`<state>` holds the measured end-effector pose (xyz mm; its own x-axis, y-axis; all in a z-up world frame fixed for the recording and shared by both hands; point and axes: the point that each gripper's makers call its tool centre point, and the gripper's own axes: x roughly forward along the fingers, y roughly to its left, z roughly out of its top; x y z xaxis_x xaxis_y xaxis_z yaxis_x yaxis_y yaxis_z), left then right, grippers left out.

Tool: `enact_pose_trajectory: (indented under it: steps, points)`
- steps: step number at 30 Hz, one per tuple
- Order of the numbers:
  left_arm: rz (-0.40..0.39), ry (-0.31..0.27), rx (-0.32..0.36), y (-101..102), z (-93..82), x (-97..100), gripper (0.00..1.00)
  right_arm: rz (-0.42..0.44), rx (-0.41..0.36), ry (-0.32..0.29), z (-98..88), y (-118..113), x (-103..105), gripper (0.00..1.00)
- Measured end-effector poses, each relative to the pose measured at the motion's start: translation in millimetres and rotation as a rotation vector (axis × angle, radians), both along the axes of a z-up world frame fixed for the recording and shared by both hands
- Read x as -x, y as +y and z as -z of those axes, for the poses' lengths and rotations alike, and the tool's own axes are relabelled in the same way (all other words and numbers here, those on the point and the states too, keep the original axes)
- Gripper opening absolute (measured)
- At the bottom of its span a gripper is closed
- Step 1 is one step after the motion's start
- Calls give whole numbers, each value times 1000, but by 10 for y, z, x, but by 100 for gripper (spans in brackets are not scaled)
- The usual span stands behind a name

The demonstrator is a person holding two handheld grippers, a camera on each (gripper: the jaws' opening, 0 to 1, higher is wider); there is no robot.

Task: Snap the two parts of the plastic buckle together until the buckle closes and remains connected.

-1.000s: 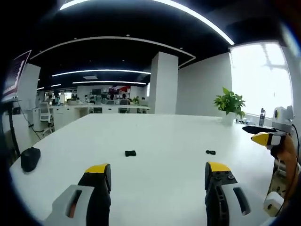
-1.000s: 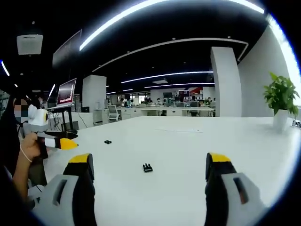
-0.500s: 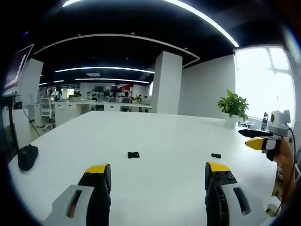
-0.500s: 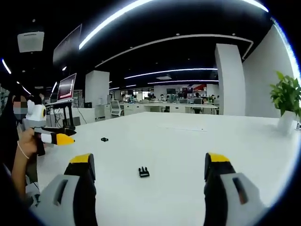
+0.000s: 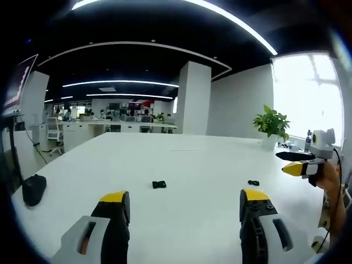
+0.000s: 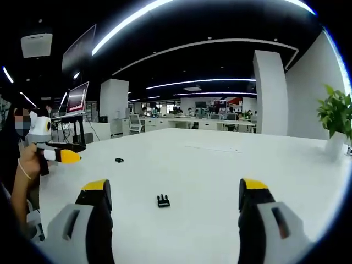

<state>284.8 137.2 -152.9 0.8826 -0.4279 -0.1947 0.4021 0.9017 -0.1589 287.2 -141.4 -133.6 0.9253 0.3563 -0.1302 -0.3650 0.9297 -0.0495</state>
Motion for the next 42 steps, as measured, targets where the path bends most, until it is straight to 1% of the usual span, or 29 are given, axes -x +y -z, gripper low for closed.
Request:
enact_pose_trajectory:
  steps: [8, 12, 18, 24, 27, 28, 31, 34, 39, 42]
  points:
    - [26, -4, 12, 49, 27, -27, 83, -15, 23, 22, 99, 7, -70, 96]
    - [32, -4, -4, 72, 50, -28, 83, -26, 45, 41, 168, 32, -110, 96]
    - [44, -9, -7, 95, 51, -19, 83, -72, 39, 69, 257, 133, -143, 94]
    - [55, -12, -17, 108, 64, 28, 83, -106, 34, 86, 309, 176, -143, 94]
    - [59, -13, -14, 114, 62, 38, 83, -107, 48, 103, 354, 168, -160, 92]
    - [60, -14, -12, 114, 60, 40, 83, -96, 35, 107, 361, 150, -171, 90]
    - [64, -15, -11, 109, 58, 48, 83, -101, 26, 117, 387, 147, -186, 90]
    - [63, -15, -14, 109, 61, 56, 83, -107, 61, 136, 432, 153, -194, 90]
    - [67, -15, -12, 113, 46, 68, 83, -124, 66, 141, 430, 209, -222, 87]
    - [72, -13, -16, 110, 46, 75, 83, -133, 87, 149, 442, 227, -243, 87]
